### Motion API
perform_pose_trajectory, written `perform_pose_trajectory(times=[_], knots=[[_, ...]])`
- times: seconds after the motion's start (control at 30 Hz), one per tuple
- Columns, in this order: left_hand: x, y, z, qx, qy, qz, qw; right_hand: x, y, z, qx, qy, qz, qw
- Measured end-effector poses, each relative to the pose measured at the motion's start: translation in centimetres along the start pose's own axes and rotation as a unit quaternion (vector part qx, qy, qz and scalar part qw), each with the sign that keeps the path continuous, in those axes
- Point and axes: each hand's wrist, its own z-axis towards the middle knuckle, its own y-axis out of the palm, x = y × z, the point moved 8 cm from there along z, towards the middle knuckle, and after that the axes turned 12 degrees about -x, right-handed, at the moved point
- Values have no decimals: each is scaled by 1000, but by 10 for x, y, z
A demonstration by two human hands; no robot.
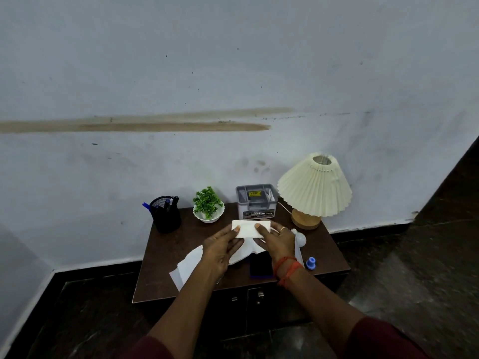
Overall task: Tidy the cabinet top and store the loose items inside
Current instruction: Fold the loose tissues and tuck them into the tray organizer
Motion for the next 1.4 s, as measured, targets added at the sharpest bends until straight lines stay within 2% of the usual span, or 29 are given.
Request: perform_pose_trajectory(times=[0.13, 0.23, 0.3, 0.4, 0.5, 0.6, 0.77, 1.07, 1.4], knots=[[-9, -3, 1, 13, -9, -60, 998, -13, -1, 13, 8, -33, -127, 991], [-13, -9, 3, 10, -12, -100, 995, -31, 5, 31, 7, -64, -245, 967], [-15, -15, 4, -1, -14, -92, 996, -52, 18, 44, -18, -84, -340, 936], [-13, -23, 6, -1, -13, -89, 996, -90, 39, 61, -27, -112, -506, 855], [-12, -31, 10, -1, -11, -107, 994, -117, 55, 82, -33, -129, -577, 806], [-11, -39, 14, -10, -17, -131, 991, -135, 64, 104, -25, -148, -615, 774], [-14, -61, 20, -3, -23, -167, 986, -142, 72, 131, -14, -146, -638, 756], [-13, -89, 29, 11, -15, -180, 983, -115, 85, 165, -63, -117, -711, 690], [-19, -96, 33, 3, -12, -190, 982, -97, 84, 181, -79, -123, -733, 664]])
